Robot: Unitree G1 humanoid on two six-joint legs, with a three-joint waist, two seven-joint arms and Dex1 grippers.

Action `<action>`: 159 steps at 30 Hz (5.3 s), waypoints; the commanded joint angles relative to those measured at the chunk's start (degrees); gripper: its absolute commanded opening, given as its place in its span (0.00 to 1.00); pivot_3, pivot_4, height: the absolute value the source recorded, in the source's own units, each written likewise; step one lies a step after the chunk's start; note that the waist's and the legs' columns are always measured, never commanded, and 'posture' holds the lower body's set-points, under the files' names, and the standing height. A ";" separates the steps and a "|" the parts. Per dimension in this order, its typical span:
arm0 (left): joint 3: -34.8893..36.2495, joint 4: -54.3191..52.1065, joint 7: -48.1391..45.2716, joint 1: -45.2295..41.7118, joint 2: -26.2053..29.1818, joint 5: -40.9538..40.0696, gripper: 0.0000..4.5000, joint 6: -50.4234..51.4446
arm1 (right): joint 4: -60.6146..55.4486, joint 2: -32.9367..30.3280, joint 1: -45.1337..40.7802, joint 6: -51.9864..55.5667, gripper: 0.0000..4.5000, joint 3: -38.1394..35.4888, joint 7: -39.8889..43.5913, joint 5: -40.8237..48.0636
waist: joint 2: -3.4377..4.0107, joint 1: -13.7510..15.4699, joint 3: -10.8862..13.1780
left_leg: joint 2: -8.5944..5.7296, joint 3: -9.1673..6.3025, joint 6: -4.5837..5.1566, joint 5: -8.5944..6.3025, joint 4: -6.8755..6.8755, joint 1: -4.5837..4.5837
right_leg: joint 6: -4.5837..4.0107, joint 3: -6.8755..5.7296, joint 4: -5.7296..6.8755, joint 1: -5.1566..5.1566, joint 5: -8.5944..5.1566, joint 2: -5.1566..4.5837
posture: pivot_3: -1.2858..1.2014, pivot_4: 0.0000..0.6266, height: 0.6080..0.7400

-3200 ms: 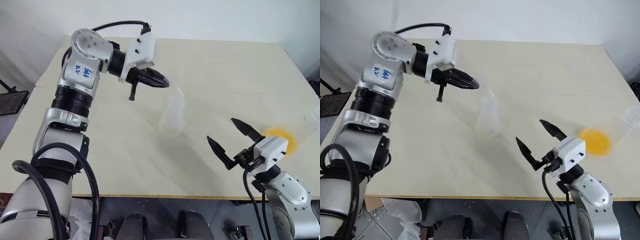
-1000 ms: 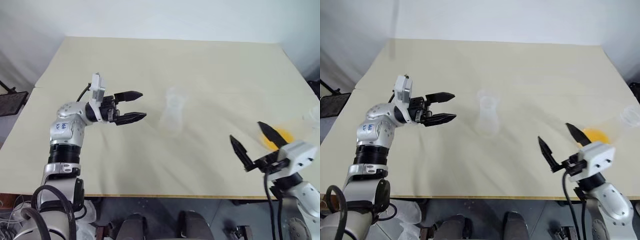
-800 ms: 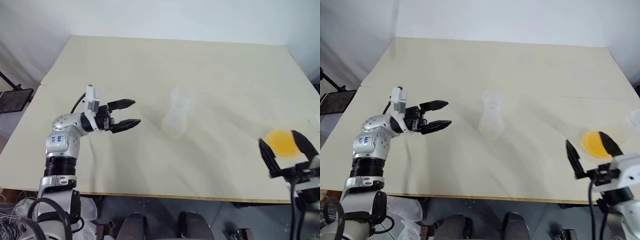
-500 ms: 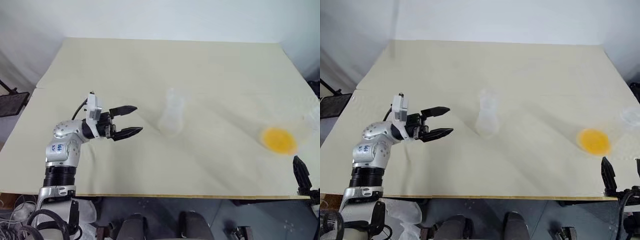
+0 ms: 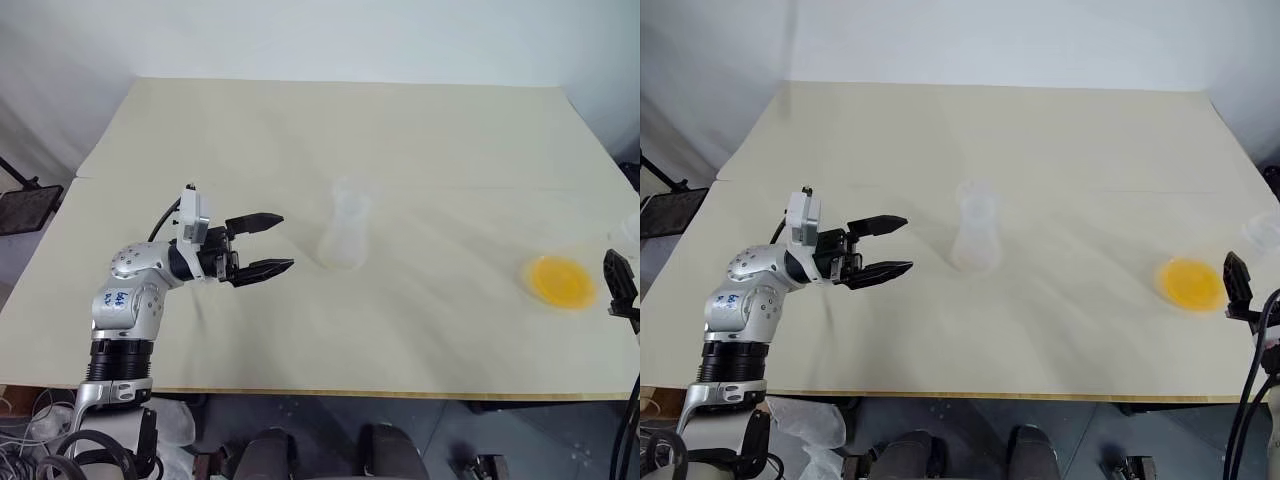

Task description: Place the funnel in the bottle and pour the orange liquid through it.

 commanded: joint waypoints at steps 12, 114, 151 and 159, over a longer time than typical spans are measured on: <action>0.32 -2.22 0.18 -0.22 1.04 -1.92 1.00 -0.37 | 8.27 -3.18 -11.55 1.46 1.00 1.22 1.83 -1.26 | 0.00 -0.15 0.00 | 0.02 0.03 0.00 0.00 0.00 0.00 | 0.00 0.00 -0.01 -0.02 0.00 0.01 | 0.52 0.24 1.00; -1.61 -7.11 12.27 4.85 -5.29 -1.22 1.00 -6.58 | 13.26 -5.14 -53.17 -35.72 0.55 56.11 -2.57 -80.67 | 0.10 -1.92 0.08 | 0.00 -0.59 -0.01 0.01 0.12 -0.62 | 0.00 -0.61 -0.07 -0.25 0.00 -0.06 | 0.52 0.24 1.00; -1.54 -7.94 12.88 5.39 -5.80 -1.36 1.00 -6.57 | 14.75 -5.13 -54.07 -38.02 0.55 56.42 -8.42 -88.18 | 0.10 -1.94 0.08 | 0.00 -0.59 -0.01 0.01 0.12 -0.62 | 0.00 -0.60 -0.07 -0.25 0.00 -0.06 | 0.52 0.24 1.00; -1.56 -7.94 12.82 5.44 -5.99 -1.34 1.00 -6.73 | 14.72 -5.32 -54.37 -38.05 0.55 56.45 -9.50 -89.60 | 0.10 -1.95 0.08 | 0.00 -0.59 -0.01 0.01 0.12 -0.62 | 0.00 -0.60 -0.07 -0.25 0.00 -0.06 | 0.52 0.24 1.00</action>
